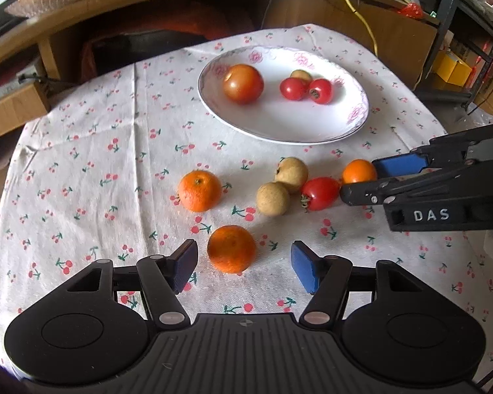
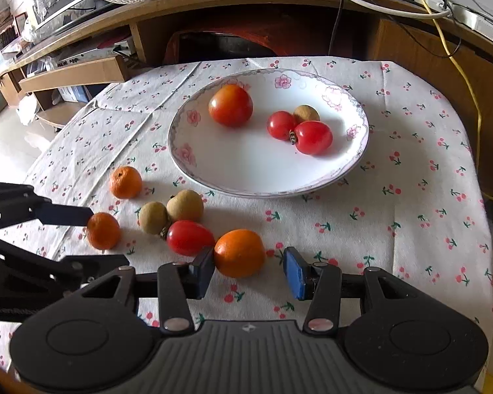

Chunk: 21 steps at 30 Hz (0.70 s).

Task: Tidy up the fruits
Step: 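Withdraw both tools from the bowl toward the mandarin oranges, then grasp a mandarin orange with the left tool while the right tool grasps another orange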

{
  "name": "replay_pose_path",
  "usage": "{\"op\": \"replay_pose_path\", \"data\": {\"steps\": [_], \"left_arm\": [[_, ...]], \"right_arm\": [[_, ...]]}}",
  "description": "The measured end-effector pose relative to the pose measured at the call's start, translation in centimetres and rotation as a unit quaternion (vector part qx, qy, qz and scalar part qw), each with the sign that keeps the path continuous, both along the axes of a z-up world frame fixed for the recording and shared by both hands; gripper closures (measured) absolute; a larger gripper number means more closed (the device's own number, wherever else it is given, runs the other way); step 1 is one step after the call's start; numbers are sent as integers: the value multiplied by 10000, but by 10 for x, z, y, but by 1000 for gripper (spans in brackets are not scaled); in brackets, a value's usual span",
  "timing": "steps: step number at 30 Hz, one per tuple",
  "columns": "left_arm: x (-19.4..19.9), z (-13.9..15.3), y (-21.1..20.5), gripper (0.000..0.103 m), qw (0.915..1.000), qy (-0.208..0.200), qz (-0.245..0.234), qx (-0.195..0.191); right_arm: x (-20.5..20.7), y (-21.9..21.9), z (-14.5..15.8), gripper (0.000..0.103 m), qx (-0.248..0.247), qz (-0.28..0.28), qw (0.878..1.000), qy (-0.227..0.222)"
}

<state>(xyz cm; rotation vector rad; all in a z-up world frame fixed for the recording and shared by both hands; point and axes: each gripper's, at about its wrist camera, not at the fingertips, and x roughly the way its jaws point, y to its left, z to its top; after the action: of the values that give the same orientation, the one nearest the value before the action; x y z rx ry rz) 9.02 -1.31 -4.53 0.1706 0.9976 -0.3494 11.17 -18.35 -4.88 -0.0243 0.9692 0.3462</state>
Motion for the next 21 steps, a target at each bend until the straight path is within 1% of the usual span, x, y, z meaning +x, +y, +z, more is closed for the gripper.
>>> {"op": "replay_pose_path", "data": {"steps": [5,11,14,16,18,21], "left_arm": [[4,-5,0,33,10000,43,-14,17],[5,-6,-2,34,9998,-64,-132,93],[5,-6,-3,39,9998,-97,-151,95],[6,-5,-2,47,9998,-97,-128,64],[7,-4,-2,52,9999,-112,-98,73],[8,-4,0,54,9999,-106,-58,57]], "right_arm": [[2,0,-1,57,4,57,10000,6],[-2,-3,1,57,-51,129,9999,53],[-4,-4,3,57,-64,153,9999,42],[-4,-5,5,57,-41,168,9998,35],[-4,-5,5,57,-29,193,9998,44],[-4,-5,1,57,-27,162,9998,98]]}}
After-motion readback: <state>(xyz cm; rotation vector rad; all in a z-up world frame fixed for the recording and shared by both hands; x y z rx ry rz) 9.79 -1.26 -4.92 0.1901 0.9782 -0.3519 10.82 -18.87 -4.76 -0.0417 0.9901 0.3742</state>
